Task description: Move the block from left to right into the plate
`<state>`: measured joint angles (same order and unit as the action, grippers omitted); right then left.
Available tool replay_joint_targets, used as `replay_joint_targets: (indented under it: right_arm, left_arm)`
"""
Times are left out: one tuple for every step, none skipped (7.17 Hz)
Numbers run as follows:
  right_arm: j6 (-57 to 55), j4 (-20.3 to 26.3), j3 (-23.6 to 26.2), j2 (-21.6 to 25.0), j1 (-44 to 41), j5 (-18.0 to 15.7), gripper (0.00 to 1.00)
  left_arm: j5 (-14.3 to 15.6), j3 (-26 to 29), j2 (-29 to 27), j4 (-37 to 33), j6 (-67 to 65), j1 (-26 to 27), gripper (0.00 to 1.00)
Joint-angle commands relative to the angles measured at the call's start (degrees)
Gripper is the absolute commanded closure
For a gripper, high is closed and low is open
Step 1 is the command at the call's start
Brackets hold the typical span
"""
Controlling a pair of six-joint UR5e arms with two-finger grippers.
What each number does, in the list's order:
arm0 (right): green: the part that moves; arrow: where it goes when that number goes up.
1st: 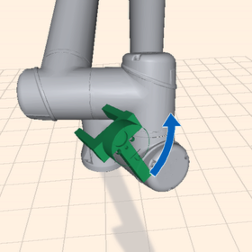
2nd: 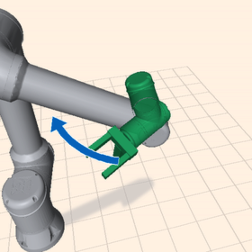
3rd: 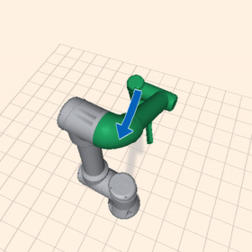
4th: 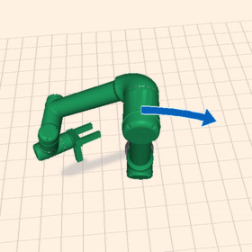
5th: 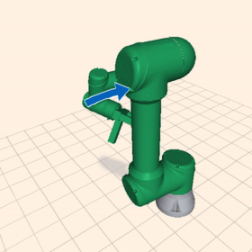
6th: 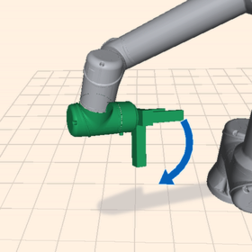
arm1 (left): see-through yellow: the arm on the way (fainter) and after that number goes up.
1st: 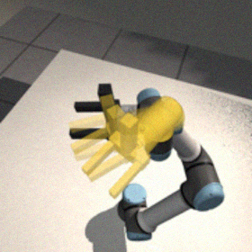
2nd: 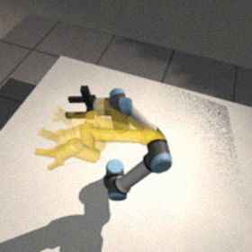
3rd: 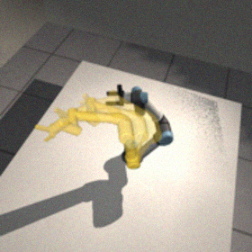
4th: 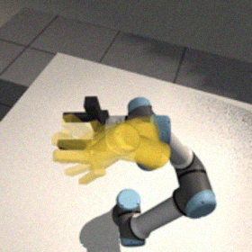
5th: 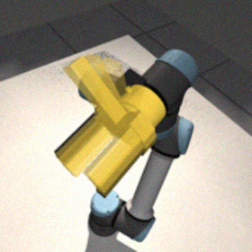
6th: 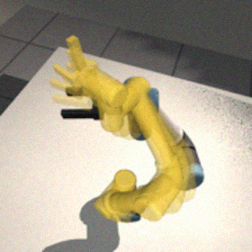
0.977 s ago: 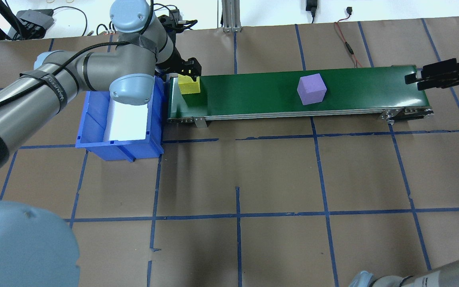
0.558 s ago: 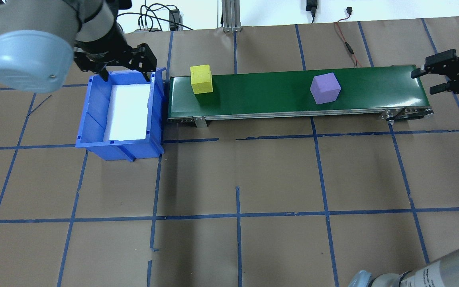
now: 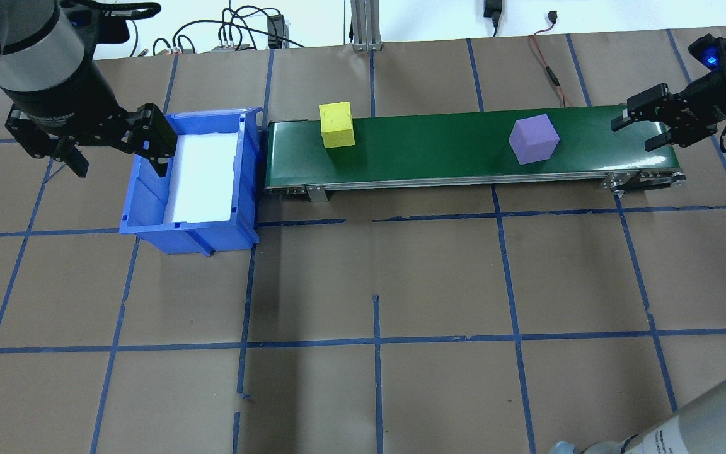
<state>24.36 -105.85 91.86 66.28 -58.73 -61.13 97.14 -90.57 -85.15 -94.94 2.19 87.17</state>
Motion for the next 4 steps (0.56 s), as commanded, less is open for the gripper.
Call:
replay_joint_targets:
  right_arm:
    - [0.69, -0.24, -0.02, -0.27, -0.77, 0.65, 0.0]
    - [1.39, -0.33, 0.16, -0.19, -0.77, 3.79, 0.0]
    - [1.57, -0.24, 0.33, -0.36, -0.77, 4.34, 0.0]
    - [1.57, -0.33, 0.16, -0.45, -0.77, 4.52, 0.0]
  left_arm:
    - [-0.11, -0.65, 0.42, -0.34, 7.72, -2.87, 0.0]
    - [-0.37, -0.92, -0.36, -0.25, 8.26, -3.32, 0.0]
    - [-5.59, -2.49, -1.68, 2.36, 8.44, -3.32, 0.0]
    - [-6.78, -1.46, -0.65, 5.52, 8.88, -3.06, 0.0]
